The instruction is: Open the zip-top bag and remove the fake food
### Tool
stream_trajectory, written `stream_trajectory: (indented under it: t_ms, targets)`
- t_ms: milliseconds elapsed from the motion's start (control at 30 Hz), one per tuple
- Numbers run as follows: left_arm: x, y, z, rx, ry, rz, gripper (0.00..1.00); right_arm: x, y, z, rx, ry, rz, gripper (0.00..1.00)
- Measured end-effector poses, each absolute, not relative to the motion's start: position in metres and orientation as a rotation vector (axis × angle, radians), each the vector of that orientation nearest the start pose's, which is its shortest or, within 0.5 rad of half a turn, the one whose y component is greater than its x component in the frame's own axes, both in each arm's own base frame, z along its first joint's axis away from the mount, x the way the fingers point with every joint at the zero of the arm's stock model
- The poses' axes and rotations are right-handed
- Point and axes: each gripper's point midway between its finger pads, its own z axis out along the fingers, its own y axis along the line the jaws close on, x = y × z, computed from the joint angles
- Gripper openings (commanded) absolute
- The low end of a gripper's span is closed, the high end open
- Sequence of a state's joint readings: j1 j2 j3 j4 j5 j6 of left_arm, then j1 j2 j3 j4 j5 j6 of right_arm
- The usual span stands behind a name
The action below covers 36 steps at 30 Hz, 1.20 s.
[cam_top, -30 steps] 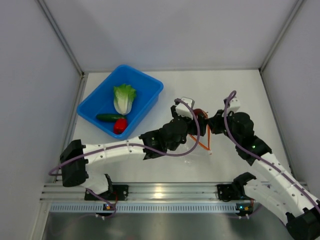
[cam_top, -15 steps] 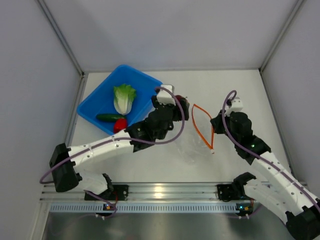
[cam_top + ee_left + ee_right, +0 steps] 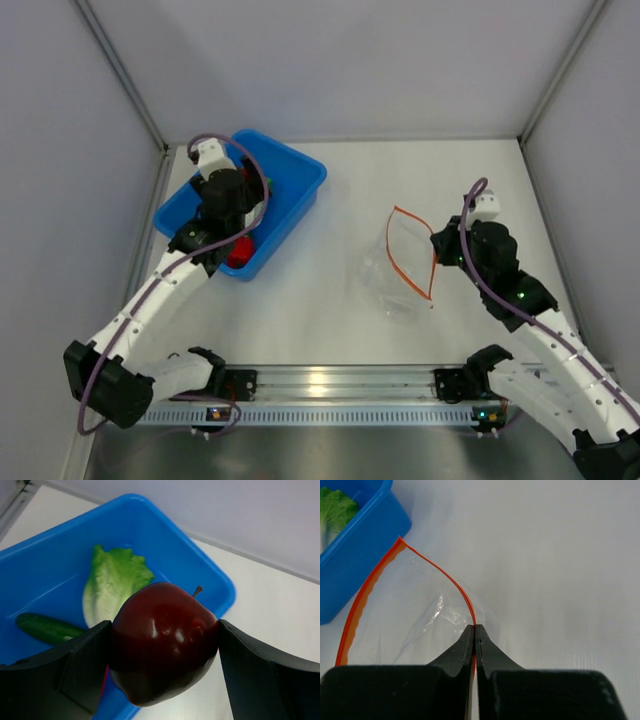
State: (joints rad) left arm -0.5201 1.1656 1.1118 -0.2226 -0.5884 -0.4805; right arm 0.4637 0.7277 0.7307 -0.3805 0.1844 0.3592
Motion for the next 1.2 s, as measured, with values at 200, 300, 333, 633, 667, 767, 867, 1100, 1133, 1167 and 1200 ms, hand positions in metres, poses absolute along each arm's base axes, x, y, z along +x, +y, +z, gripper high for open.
stream_trajectory:
  t_ms: [200, 300, 333, 633, 667, 767, 867, 1100, 1133, 1167, 1200]
  targets:
    - [0.374, -0.042, 0.270, -0.521, 1.837, -0.037, 0.22, 0.258, 0.104, 0.236, 0.019, 1.959, 0.331, 0.00]
    - [0.378, -0.018, 0.253, -0.581, 1.874, 0.008, 0.38, 0.255, 0.097, 0.252, 0.034, 1.939, 0.306, 0.00]
    - [0.380, -0.011, 0.244, -0.602, 1.891, 0.019, 0.41, 0.254, 0.093, 0.258, 0.042, 1.930, 0.295, 0.00]
    - [0.387, 0.031, 0.168, -0.743, 2.064, 0.108, 0.86, 0.245, 0.060, 0.302, 0.119, 1.872, 0.156, 0.00]
    - [0.387, 0.033, 0.163, -0.753, 2.076, 0.112, 0.89, 0.244, 0.058, 0.304, 0.125, 1.871, 0.146, 0.00]
    - [0.386, 0.037, 0.157, -0.771, 2.095, 0.116, 0.98, 0.243, 0.052, 0.302, 0.136, 1.882, 0.107, 0.00]
    - [0.387, 0.035, 0.157, -0.767, 2.097, 0.100, 0.98, 0.246, 0.047, 0.295, 0.140, 1.911, 0.057, 0.00]
    - [0.383, 0.025, 0.169, -0.738, 2.096, 0.023, 0.98, 0.256, 0.036, 0.277, 0.153, 1.981, -0.093, 0.00]
    - [0.381, 0.022, 0.176, -0.728, 2.085, -0.005, 0.98, 0.257, 0.032, 0.277, 0.159, 1.983, -0.121, 0.00]
    - [0.379, 0.019, 0.184, -0.718, 2.074, -0.027, 0.98, 0.258, 0.029, 0.278, 0.163, 1.982, -0.145, 0.00]
    - [0.375, 0.015, 0.192, -0.705, 2.062, -0.056, 0.98, 0.259, 0.026, 0.281, 0.172, 1.977, -0.175, 0.00]
